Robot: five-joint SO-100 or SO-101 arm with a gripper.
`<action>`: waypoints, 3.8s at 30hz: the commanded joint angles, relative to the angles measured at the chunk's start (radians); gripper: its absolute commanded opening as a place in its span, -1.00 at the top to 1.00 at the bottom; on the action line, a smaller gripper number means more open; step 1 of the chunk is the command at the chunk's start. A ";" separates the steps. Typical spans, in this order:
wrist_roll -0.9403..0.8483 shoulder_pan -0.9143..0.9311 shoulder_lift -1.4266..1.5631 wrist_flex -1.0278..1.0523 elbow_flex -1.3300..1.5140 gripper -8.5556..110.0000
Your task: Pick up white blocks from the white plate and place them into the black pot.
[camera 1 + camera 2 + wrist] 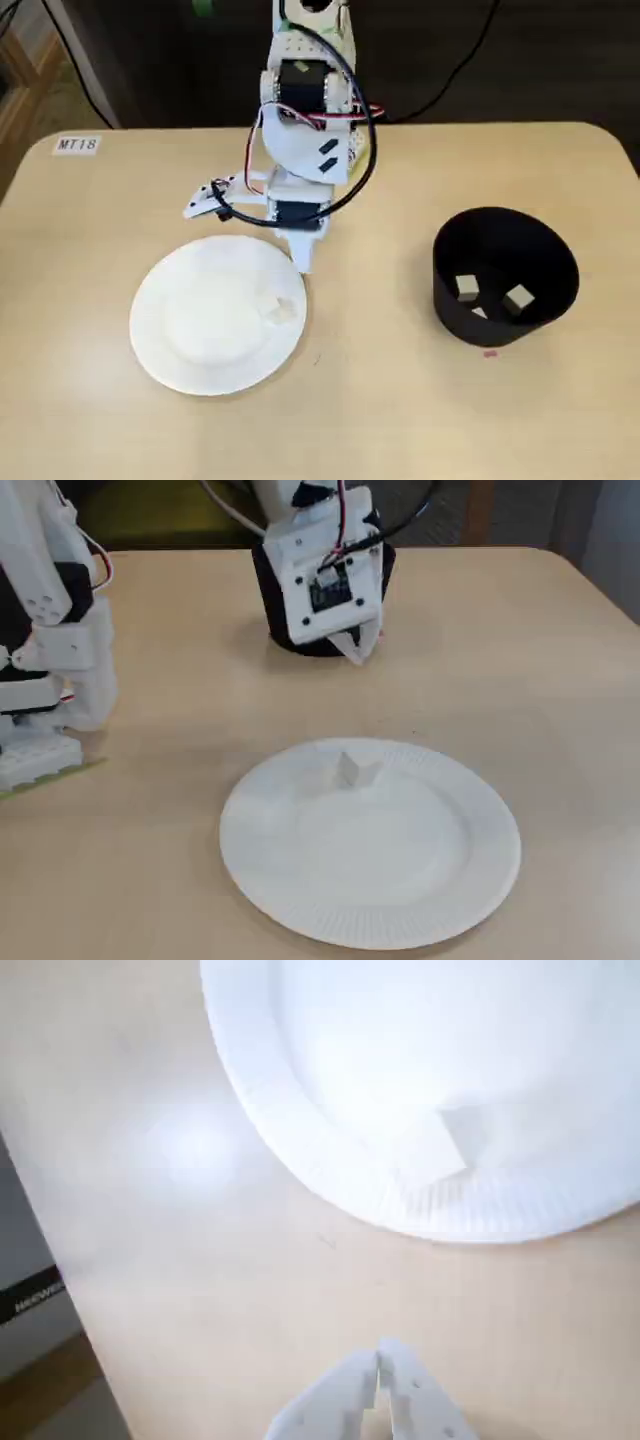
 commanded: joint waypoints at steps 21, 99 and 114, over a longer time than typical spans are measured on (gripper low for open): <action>-0.635 0.097 -0.041 0.046 0.083 0.33; 0.097 -0.788 0.364 -0.715 0.451 0.90; 0.083 -0.790 0.379 -0.742 0.505 0.52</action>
